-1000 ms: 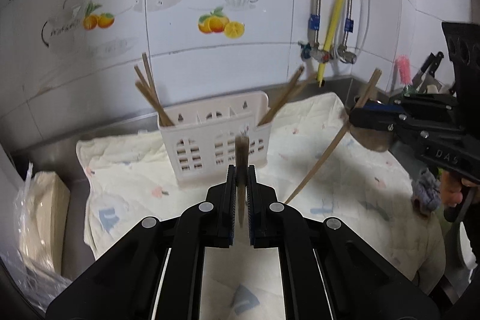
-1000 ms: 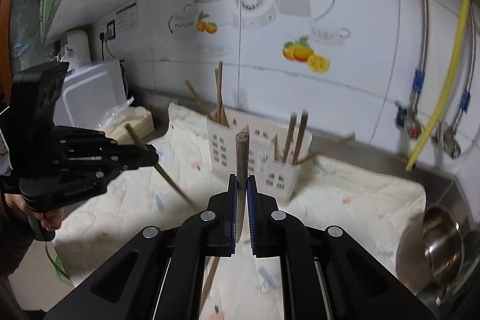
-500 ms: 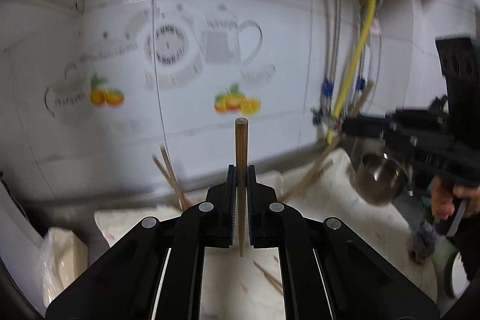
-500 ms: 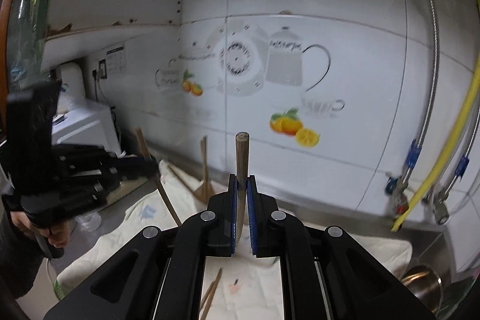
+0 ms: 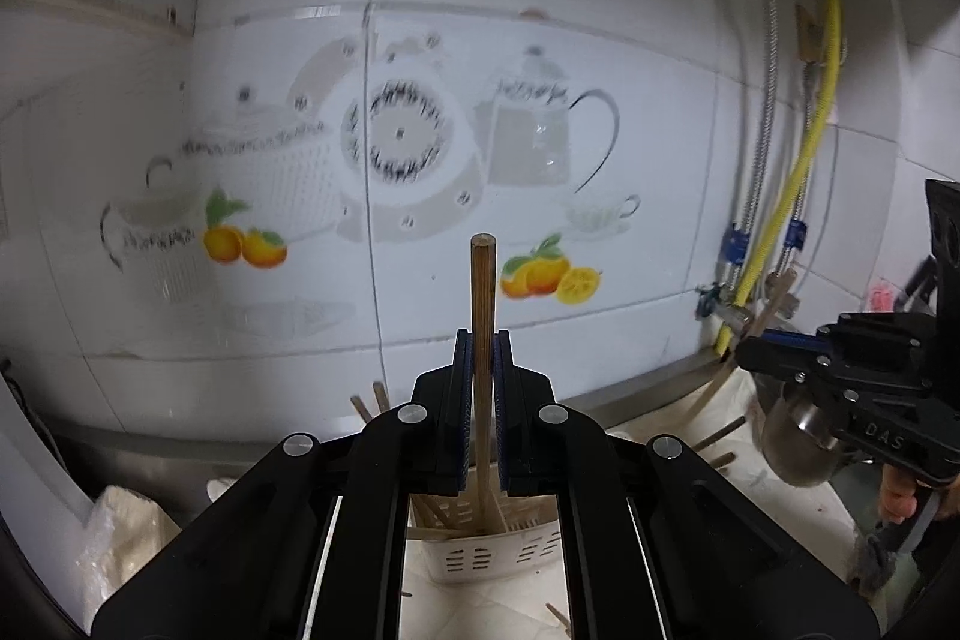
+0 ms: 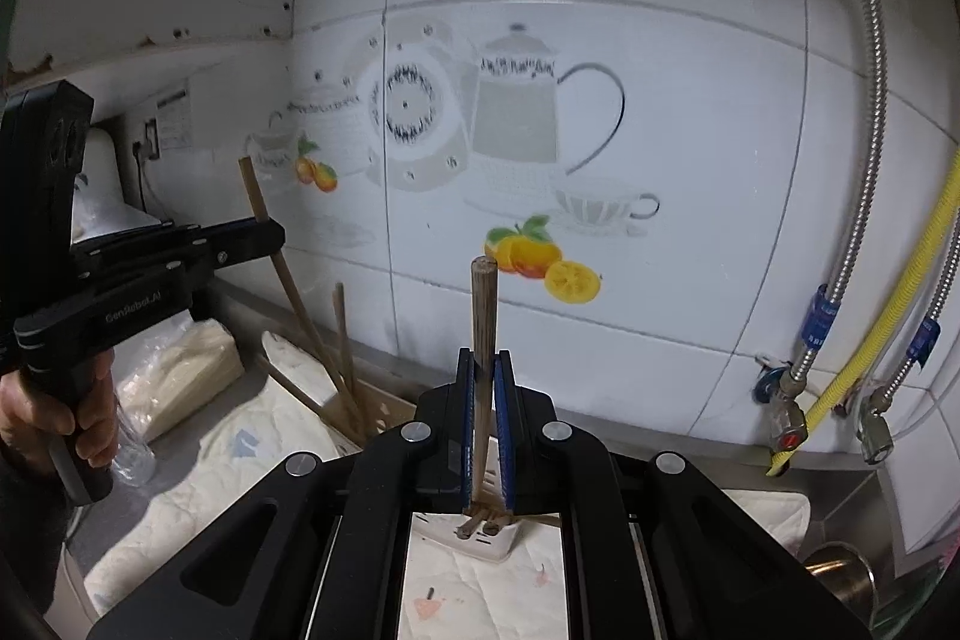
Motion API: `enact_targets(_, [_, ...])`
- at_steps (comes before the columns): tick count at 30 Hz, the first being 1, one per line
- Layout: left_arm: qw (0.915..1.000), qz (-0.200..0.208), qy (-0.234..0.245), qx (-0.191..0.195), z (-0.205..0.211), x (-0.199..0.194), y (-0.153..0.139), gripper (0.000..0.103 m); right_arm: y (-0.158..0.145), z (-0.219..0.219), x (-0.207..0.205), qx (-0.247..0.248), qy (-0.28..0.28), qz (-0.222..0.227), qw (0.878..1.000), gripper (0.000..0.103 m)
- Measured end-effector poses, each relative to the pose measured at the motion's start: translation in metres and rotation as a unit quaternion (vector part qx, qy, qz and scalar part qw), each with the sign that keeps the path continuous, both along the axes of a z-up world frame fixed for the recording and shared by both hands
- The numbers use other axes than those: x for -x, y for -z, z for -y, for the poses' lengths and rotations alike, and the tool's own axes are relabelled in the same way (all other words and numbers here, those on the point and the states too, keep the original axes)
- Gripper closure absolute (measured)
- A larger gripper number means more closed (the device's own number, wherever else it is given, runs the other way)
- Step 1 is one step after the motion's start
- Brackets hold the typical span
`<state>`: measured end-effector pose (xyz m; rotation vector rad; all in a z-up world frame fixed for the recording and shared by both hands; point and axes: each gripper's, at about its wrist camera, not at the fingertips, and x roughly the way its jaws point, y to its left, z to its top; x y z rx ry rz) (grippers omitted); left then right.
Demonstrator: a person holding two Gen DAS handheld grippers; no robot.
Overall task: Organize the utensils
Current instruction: 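Lower both held chopsticks upright into the white holder, then open the left tool over the holder while the right tool opens to release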
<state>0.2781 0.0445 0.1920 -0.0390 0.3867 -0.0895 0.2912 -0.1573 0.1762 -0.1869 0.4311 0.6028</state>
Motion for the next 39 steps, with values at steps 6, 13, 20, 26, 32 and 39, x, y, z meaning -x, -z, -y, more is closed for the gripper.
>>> enact_targets(6, [0.9988, -0.044, -0.004, 0.022, -0.011, -0.021, 0.032, 0.098, 0.019, -0.006, -0.011, 0.010, 0.000, -0.022, 1.000, 0.097])
enact_targets(13, [0.9963, -0.083, -0.004, 0.024, -0.016, -0.036, 0.060, 0.097, 0.036, -0.013, -0.020, 0.020, 0.000, -0.040, 0.999, 0.096])
enact_targets(20, [0.9946, -0.102, -0.005, 0.021, -0.014, -0.040, 0.070, 0.097, 0.050, -0.016, -0.027, 0.028, 0.003, -0.057, 0.998, 0.096])
enact_targets(26, [0.9939, -0.108, -0.005, 0.019, -0.014, -0.039, 0.072, 0.095, 0.056, -0.017, -0.029, 0.032, 0.005, -0.062, 0.998, 0.096])
enact_targets(32, [0.9949, -0.099, -0.005, 0.019, -0.012, -0.031, 0.065, 0.081, 0.050, -0.012, -0.025, 0.023, 0.009, -0.055, 0.998, 0.093])
enact_targets(39, [0.9966, -0.081, 0.003, 0.013, -0.004, -0.007, 0.053, 0.076, 0.034, 0.002, 0.003, 0.008, 0.013, -0.020, 1.000, 0.085])
